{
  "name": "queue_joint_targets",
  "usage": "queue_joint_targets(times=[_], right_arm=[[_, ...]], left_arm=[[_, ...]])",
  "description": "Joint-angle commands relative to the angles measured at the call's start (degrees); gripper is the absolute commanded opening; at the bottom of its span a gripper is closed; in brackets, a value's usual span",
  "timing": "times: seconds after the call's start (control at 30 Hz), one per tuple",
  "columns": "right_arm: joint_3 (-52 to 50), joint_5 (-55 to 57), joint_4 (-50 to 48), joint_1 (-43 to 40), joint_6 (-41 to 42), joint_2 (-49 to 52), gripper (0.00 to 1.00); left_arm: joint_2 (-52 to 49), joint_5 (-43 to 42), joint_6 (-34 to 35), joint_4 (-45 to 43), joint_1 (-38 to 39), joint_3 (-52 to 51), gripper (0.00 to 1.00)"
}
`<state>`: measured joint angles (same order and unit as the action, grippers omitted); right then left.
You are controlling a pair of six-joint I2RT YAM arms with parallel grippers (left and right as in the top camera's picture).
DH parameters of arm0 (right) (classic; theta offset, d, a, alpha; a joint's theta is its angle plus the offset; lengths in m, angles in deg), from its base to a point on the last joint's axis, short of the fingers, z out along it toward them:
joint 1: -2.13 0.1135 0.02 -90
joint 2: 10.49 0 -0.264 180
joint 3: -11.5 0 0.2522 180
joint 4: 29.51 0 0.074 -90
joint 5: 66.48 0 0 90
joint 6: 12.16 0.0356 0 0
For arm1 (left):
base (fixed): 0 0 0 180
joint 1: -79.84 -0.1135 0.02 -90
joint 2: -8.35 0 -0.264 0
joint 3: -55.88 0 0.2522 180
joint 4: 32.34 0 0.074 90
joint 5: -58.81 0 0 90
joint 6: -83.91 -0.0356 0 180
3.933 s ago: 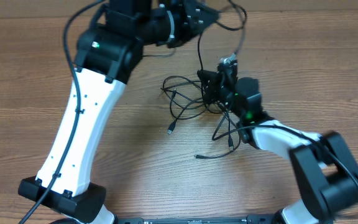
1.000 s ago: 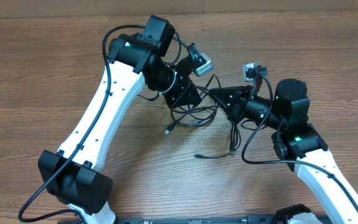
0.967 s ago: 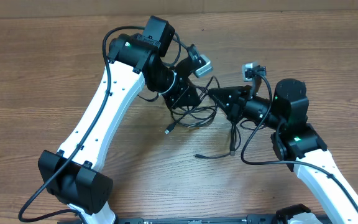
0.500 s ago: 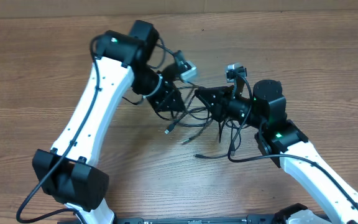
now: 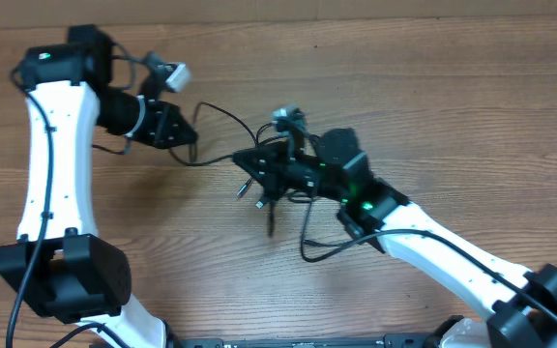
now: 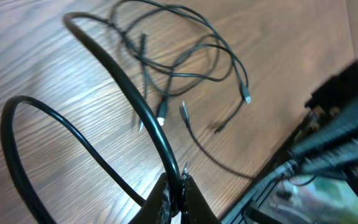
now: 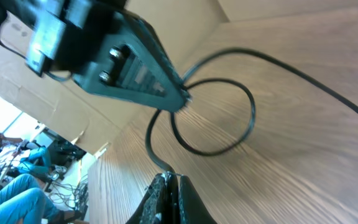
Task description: Untangle cables
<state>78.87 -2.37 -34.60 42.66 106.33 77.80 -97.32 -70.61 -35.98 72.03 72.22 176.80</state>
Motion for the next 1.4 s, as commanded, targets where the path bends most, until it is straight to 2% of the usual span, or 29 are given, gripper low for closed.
queue_joint_targets(times=[0.0,0.2,0.3,0.33,0.4,0.5,0.67,0.87,0.9,0.97,1.0,1.03,1.13,1.23,1.33,1.37], right_arm=[[4.0,5.33,-0.44,2.93,0.17,4.74,0.04],[5.05,6.58,-6.75,7.17,0.17,14.12,0.04],[5.05,6.58,-9.27,8.92,0.17,16.98,0.04],[5.05,6.58,-9.49,9.42,0.17,17.33,0.04],[5.05,6.56,-8.9,10.14,-0.5,17.33,0.04],[5.05,6.62,-8.59,10.29,-0.55,17.33,0.04],[5.05,6.54,-6.91,10.29,-1.36,17.33,0.04],[5.03,6.56,-6.12,10.84,-1.38,17.33,0.05],[5.03,6.56,-6.1,10.84,-1.38,17.33,0.05],[5.03,6.58,-6.12,10.84,-1.4,17.33,0.05],[5.03,6.58,-6.1,10.84,-1.51,17.33,0.05],[5.03,6.58,-6.1,10.84,-1.64,17.33,0.05],[5.03,6.56,-6.08,10.84,-1.62,17.33,0.06],[5.03,6.58,-5.81,10.84,-1.62,17.33,0.07],[5.03,6.58,-4.96,10.84,-1.62,17.33,0.08],[5.03,6.58,-4.55,10.84,-1.62,17.33,0.08]], left_arm=[[-0.5,-1.51,1.92,-0.24,-4.79,-0.13,0.04],[-0.52,1.07,6.34,-2.93,-7.93,-0.13,0.04],[-0.52,7.28,12.52,-5.01,-7.76,-0.13,0.04],[-0.52,10.14,15.58,-5.73,-7.72,-0.13,0.04],[-0.52,20.04,26.99,-7.21,-7.69,-0.13,0.04],[-0.5,28.63,40.09,-7.54,-7.85,-0.13,0.04],[-0.44,36.54,56.54,-11.19,-8.96,-0.11,0.04],[-0.37,46.18,71.36,-14.64,-9.4,-0.04,0.04],[-0.37,46.14,71.3,-15.54,-9.4,0.09,0.04],[-0.37,39.76,64.46,-19.28,-9.4,0.63,0.04],[-0.31,31.34,55.89,-22.29,-9.4,0.98,0.04],[-0.31,16.59,43.41,-25.53,-9.4,1.4,0.04],[-0.28,-6.25,25.73,-27.06,-9.27,1.77,0.04],[-0.28,-9.9,21.49,-27.61,-9.09,1.75,0.04],[-0.31,-18.01,12.2,-28.17,-8.39,1.75,0.04],[-0.33,-19.08,12.31,-29.7,-8.04,1.75,0.04]])
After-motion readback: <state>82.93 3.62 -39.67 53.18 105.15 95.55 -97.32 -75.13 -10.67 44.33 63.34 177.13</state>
